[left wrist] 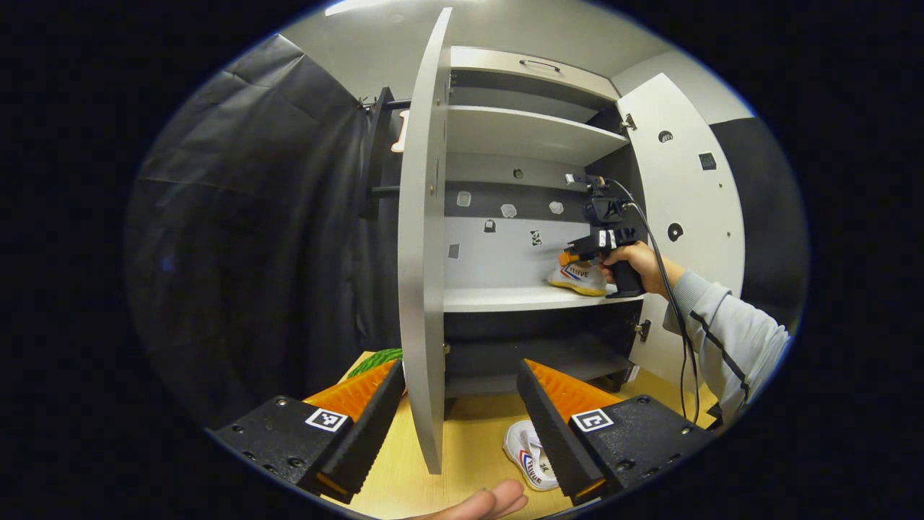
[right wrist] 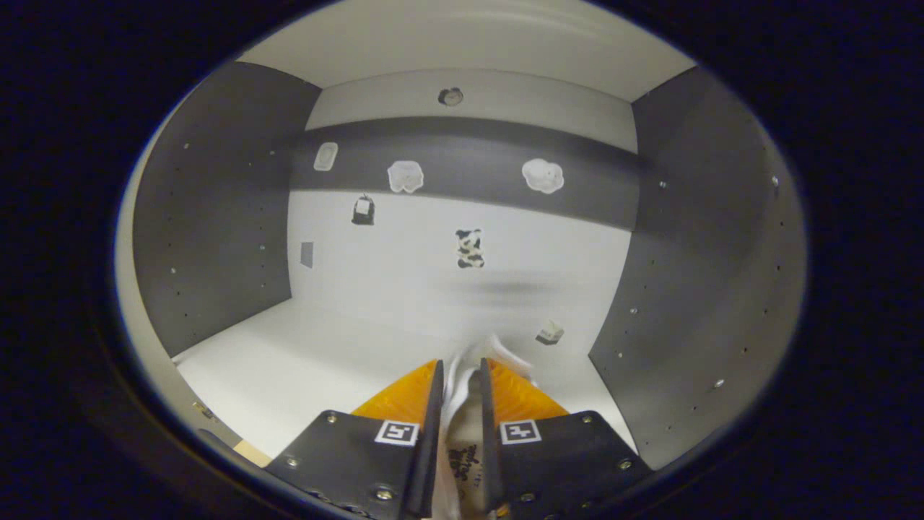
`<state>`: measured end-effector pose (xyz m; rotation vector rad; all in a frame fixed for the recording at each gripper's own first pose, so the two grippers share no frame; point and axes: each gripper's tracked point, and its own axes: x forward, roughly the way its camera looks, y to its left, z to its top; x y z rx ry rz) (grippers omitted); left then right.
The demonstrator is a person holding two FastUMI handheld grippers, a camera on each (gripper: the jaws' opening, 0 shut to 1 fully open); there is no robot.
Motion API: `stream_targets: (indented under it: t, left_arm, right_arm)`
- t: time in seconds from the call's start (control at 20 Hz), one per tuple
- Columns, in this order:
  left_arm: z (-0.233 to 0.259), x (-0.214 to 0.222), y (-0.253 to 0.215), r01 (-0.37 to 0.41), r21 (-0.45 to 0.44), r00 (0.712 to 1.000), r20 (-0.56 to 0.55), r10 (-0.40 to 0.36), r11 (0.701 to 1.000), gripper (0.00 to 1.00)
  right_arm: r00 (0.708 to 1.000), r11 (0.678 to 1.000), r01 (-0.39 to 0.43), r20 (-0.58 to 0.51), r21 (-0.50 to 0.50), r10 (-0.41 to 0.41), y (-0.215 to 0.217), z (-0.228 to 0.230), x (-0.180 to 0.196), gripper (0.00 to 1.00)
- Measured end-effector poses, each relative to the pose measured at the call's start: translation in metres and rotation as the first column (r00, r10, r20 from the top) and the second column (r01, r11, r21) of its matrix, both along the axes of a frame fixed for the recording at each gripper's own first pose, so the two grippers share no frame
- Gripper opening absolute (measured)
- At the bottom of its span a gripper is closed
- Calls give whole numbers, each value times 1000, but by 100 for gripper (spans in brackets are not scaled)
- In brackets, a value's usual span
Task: Grab one shoe with the right hand and put it into the shoe cabinet, grab the other shoe with the left hand and put it into the shoe cabinet; then close the right door with the right hand and the left door with the left hand.
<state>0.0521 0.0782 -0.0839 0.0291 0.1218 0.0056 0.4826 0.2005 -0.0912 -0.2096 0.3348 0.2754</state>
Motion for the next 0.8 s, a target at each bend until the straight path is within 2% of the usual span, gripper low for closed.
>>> stream_targets:
  t: [0.05,0.1,0.15,0.3,0.6,0.8]
  left_arm:
    - [-1,-4,-1,-1,-4,1000,-2,1,1000,97]
    - [-2,-6,-1,-1,-5,1000,-4,1,1000,97]
    - [-2,-10,-1,-2,-5,1000,-6,2,1000,97]
    - [-4,-22,-3,-7,-23,1000,-5,7,1000,97]
    - [-11,-47,2,-46,-41,999,-22,45,998,97]
    - [-15,-63,-13,-23,-68,999,-33,21,997,97]
  right_arm:
    - [1000,1000,-12,27,-17,13,1,8,-9,30]
    - [998,999,-19,54,-26,21,1,18,-20,84]
    - [996,999,-31,78,-37,34,6,28,-30,92]
    - [987,998,-50,148,-38,55,10,58,-73,99]
    - [965,994,-74,258,80,51,9,118,-192,98]
    - [951,983,-77,310,166,22,-7,149,-276,98]
